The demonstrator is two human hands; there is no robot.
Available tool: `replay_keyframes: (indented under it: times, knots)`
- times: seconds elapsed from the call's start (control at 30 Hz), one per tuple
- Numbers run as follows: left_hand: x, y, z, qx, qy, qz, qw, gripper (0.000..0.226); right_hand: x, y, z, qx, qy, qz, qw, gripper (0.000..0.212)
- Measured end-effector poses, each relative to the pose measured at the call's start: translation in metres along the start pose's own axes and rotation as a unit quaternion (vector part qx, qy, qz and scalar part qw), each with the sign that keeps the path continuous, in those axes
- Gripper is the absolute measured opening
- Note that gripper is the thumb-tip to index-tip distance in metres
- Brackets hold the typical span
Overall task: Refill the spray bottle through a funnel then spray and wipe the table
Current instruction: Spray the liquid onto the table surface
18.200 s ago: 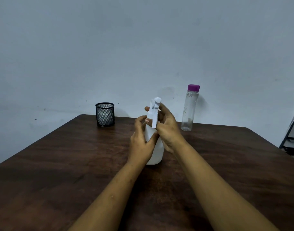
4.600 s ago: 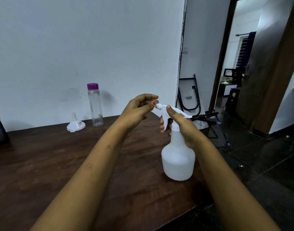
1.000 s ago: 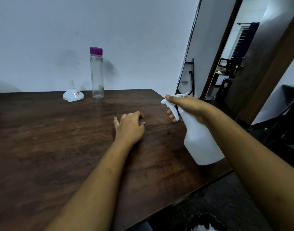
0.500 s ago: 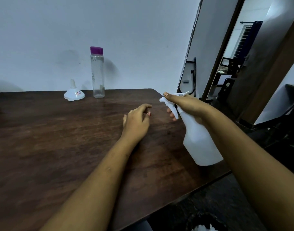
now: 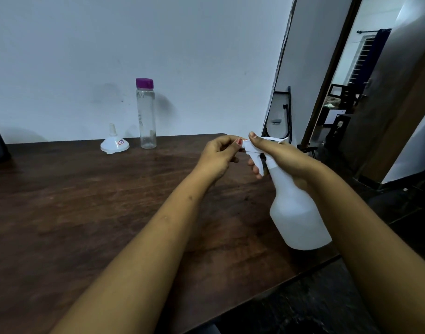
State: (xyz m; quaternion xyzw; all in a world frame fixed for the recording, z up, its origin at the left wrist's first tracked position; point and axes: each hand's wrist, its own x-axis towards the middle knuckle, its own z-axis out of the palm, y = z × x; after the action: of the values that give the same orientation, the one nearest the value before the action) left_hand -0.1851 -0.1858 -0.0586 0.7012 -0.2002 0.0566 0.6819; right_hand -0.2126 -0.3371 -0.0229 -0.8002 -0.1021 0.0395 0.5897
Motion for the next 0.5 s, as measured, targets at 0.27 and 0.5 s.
replay_keyframes:
  times: [0.27, 0.5]
  knots:
    - [0.013, 0.011, 0.004, 0.043, -0.012, -0.072, 0.996, 0.045, -0.005, -0.003, 0.0, 0.005, -0.019, -0.025, 0.999, 0.044]
    - [0.018, 0.018, 0.005, 0.112, -0.013, -0.104, 0.988, 0.057, -0.004, -0.002, -0.001, 0.003, -0.026, -0.032, 0.999, 0.047]
